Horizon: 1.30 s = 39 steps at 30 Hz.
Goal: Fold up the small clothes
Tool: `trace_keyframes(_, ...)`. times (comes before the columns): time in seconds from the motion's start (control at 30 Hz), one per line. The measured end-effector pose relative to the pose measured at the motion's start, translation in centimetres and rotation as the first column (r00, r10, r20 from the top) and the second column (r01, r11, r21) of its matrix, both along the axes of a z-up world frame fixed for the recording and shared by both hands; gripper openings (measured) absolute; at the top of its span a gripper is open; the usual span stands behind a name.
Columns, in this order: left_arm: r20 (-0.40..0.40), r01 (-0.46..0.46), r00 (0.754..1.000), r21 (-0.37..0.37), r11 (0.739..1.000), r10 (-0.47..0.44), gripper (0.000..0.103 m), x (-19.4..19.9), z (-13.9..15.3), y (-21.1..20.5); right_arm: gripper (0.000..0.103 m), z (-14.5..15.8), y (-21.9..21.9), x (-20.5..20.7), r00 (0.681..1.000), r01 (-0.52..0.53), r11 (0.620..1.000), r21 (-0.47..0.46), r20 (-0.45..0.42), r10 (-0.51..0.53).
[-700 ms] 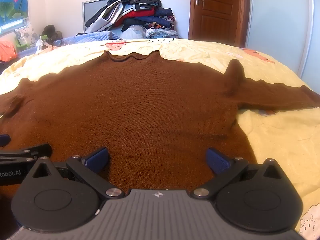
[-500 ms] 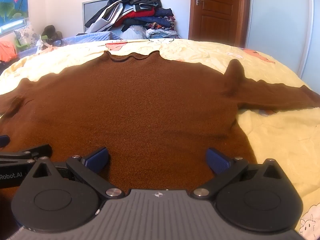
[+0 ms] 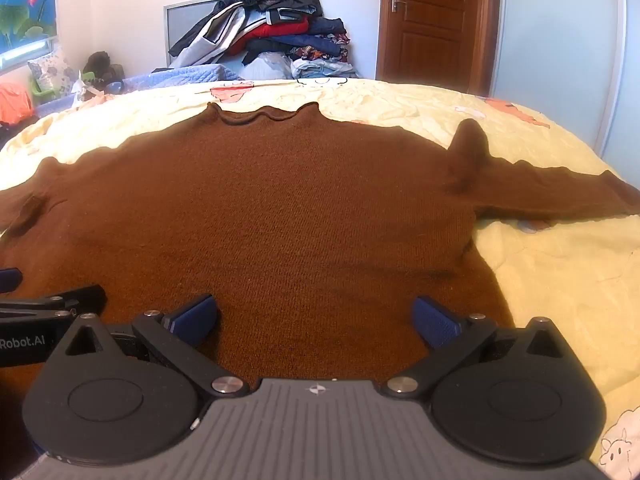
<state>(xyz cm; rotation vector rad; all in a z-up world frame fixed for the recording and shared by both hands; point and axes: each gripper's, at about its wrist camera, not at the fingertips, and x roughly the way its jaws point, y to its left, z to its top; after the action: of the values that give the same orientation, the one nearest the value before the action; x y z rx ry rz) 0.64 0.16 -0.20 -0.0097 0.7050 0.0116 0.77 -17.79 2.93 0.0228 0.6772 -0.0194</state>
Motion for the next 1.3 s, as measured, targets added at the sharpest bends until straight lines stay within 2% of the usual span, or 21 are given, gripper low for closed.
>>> trace_keyframes(1.3,0.005,0.0,1.0,0.003,1.0,0.0,0.103,-0.31,0.08,-0.09,0.103,0.0,-0.03,-0.04,1.0,0.0,1.0,0.0,0.001,0.0)
